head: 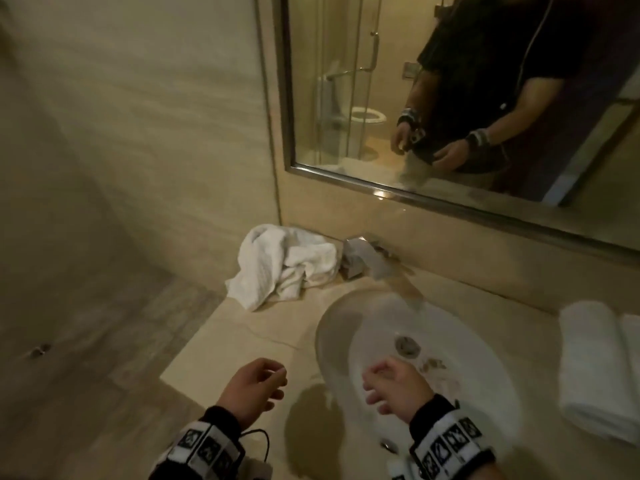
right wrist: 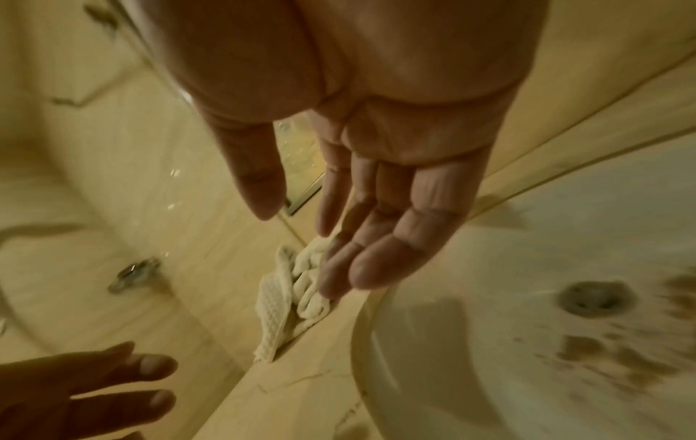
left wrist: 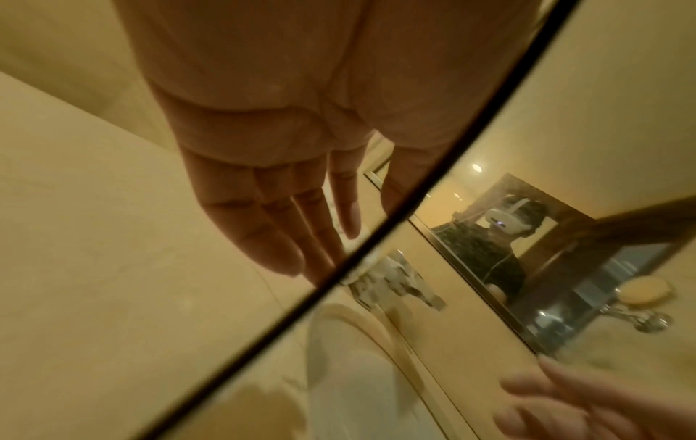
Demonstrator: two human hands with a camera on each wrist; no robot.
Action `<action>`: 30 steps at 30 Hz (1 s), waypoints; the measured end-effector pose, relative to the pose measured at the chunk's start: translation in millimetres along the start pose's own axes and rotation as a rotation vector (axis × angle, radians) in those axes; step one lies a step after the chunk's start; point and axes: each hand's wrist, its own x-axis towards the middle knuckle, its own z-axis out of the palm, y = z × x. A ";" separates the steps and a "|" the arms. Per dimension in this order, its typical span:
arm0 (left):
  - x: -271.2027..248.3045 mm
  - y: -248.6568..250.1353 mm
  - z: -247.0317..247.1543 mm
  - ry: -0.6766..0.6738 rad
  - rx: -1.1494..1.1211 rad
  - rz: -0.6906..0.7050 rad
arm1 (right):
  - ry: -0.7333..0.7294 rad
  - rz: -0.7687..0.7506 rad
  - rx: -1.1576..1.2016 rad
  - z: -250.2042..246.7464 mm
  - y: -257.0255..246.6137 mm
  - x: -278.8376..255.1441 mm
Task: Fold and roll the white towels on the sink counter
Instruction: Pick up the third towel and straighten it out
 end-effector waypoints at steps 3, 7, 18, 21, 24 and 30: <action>32.0 -6.8 -37.5 0.023 -0.059 -0.037 | -0.013 -0.081 -0.212 41.0 -60.9 70.0; 57.2 -6.1 -73.0 0.047 -0.105 -0.036 | 0.071 -0.174 -0.404 91.7 -159.8 154.0; 86.4 4.3 -122.3 0.083 -0.107 -0.031 | 0.172 0.043 0.046 159.0 -239.0 234.6; 93.7 18.7 -124.9 0.123 -0.029 -0.001 | 0.126 0.002 0.250 155.0 -256.9 203.6; 90.0 49.3 -112.7 0.221 -0.010 0.162 | 0.038 -0.081 0.539 142.5 -279.5 159.0; 81.4 102.0 -86.5 0.521 0.318 0.416 | -0.176 -0.341 0.777 97.5 -299.3 28.0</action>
